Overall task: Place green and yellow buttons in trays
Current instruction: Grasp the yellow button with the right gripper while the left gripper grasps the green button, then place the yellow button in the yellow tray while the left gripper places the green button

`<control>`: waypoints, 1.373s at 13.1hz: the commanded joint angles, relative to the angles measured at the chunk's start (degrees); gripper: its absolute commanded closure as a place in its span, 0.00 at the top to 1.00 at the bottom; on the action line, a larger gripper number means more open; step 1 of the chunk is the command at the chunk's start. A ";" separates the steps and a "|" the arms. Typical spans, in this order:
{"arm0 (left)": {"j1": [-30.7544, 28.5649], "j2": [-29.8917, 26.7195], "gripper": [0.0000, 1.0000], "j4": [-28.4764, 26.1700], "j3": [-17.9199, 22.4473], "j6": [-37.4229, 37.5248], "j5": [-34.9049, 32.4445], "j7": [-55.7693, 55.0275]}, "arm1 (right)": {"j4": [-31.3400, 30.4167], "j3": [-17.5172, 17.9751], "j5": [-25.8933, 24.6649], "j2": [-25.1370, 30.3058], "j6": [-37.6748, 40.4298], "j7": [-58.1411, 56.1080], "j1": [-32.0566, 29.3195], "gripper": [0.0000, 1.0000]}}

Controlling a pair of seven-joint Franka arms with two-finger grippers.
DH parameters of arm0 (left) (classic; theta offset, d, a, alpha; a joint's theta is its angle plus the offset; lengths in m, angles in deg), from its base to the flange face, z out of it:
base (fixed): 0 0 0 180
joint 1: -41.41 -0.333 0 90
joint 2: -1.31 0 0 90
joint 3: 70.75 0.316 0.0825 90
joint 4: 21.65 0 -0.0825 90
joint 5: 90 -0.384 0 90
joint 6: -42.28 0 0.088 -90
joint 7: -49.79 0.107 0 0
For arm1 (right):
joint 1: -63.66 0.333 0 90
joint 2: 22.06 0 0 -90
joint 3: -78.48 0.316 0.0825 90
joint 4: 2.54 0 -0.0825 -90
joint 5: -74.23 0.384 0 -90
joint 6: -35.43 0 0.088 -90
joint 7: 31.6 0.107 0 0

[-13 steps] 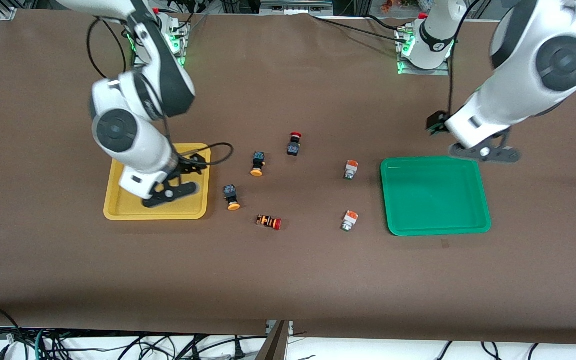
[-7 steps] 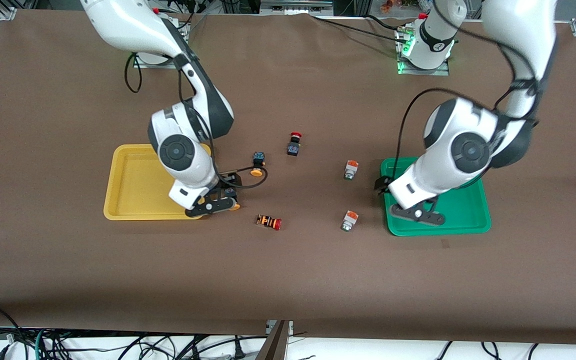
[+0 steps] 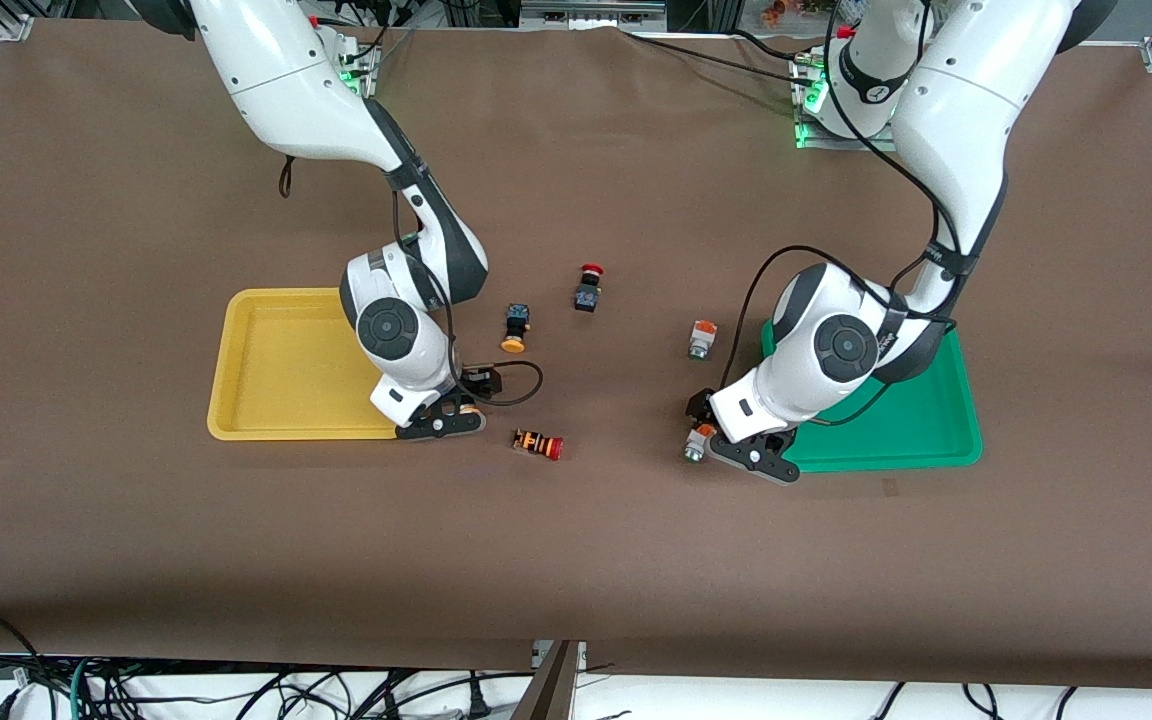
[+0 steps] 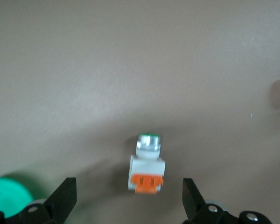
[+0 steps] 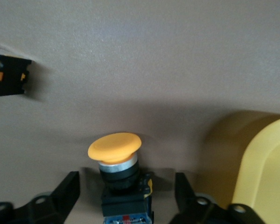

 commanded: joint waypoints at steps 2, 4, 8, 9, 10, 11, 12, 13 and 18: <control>1.16 4.68 1.00 1.97 0.09 -2.12 0.24 3.89 | -0.99 -0.25 0.85 2.16 2.29 -0.26 0.01 0.01; 1.70 5.91 0.97 1.97 0.18 -3.25 0.06 3.98 | -0.82 -0.95 0.85 5.05 6.67 -0.61 -0.25 0.00; 1.61 5.31 0.02 1.62 0.09 -5.54 -0.11 5.46 | -0.90 -9.62 0.50 10.85 18.54 -16.63 -1.13 0.00; 1.35 4.96 0.00 1.53 0.00 -5.37 -0.03 6.95 | -1.16 -13.05 0.50 11.30 19.96 -22.78 -1.13 0.00; 1.26 3.56 0.00 1.09 0.00 -4.93 0.06 6.88 | -2.73 -15.69 0.67 11.39 20.40 -27.11 -1.13 0.01; 1.34 1.98 0.00 0.91 0.09 -1.97 0.06 6.88 | -5.79 -17.20 1.02 11.91 19.63 -28.63 -1.39 0.04; 1.43 0.22 0.00 1.61 0.09 3.28 0.06 6.62 | -9.65 -17.56 1.02 12.53 17.10 -28.73 -1.57 0.08; 1.34 -1.79 0.00 1.88 0.09 7.86 0.15 6.35 | -14.22 -17.56 1.02 13.67 13.07 -28.73 -2.09 0.12; -6.64 -5.25 0.00 1.36 1.50 25.90 -2.64 10.89 | -19.29 -17.13 5.50 15.61 7.66 -27.86 -2.62 0.58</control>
